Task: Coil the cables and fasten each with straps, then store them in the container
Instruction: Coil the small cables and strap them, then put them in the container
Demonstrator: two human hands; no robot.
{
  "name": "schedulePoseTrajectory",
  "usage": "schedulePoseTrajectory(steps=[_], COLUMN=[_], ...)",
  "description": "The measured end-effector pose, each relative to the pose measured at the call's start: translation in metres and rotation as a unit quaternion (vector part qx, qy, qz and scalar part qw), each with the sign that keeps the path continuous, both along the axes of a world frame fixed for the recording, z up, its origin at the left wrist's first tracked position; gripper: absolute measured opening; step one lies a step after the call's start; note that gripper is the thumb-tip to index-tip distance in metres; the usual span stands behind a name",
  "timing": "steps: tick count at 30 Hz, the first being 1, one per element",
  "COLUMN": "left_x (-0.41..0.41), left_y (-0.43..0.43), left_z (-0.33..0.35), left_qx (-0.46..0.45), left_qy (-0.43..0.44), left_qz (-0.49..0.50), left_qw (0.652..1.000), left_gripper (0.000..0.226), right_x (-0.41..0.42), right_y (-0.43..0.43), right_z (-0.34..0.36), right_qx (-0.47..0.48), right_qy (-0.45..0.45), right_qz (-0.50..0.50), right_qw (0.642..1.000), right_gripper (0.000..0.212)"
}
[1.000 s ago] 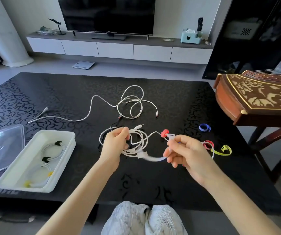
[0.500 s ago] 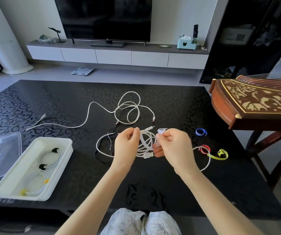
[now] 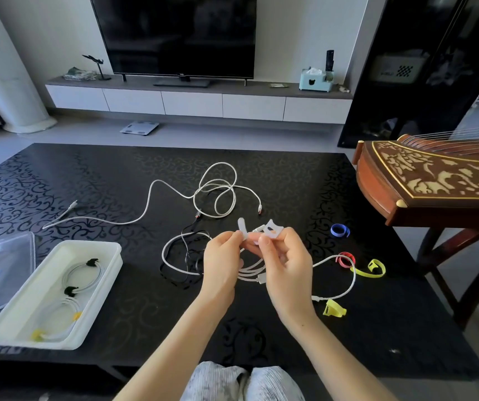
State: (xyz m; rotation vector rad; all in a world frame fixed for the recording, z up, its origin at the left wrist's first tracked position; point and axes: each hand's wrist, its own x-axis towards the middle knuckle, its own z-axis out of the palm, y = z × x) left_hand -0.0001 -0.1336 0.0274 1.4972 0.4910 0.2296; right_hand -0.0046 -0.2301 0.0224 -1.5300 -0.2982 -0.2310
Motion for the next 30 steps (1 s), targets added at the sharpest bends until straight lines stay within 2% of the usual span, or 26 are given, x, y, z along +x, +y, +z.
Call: schedulePoseTrajectory(steps=[5,7,11,16,20,23,25,27,30], left_x=[0.000,0.000,-0.007,-0.019,-0.020,-0.019,-0.020,-0.022,-0.026], left_y=[0.001,0.001,-0.003,-0.001,0.003,0.007,0.009,0.009,0.010], left_z=[0.005,0.006,0.011,0.000,-0.007,-0.008,-0.010,-0.010,-0.011], left_qx=[-0.022,-0.042,-0.019,0.105,0.168,0.225,0.260,0.278,0.291], left_qy=[0.030,0.021,-0.013,-0.043,-0.055,-0.051,-0.048,-0.053,-0.056], left_qz=[-0.029,-0.042,-0.064,-0.094,-0.101,-0.095,-0.106,-0.117,-0.129], left_qw=[0.999,0.998,0.998,0.989,0.979,0.968,0.959,0.952,0.946], left_gripper=[0.023,0.024,0.035,0.027,0.022,0.020,0.021,0.020,0.023], right_x=[-0.003,-0.004,-0.007,-0.004,0.000,0.001,0.001,0.000,-0.002], right_y=[-0.004,-0.005,-0.010,-0.028,-0.035,-0.036,-0.035,-0.033,-0.033], right_z=[-0.013,-0.015,-0.007,0.007,0.010,0.011,0.012,0.010,0.009], right_qx=[-0.065,-0.069,-0.038,0.054,0.079,0.079,0.068,0.053,0.021], right_qy=[-0.049,-0.038,0.009,0.121,0.156,0.158,0.151,0.143,0.119], right_qz=[0.012,0.019,0.050,0.069,0.065,0.064,0.076,0.082,0.084], right_qw=[0.997,0.997,0.998,0.989,0.982,0.982,0.983,0.985,0.989], right_gripper=[0.017,0.015,0.011,0.010,0.028,0.030,0.024,0.018,0.022])
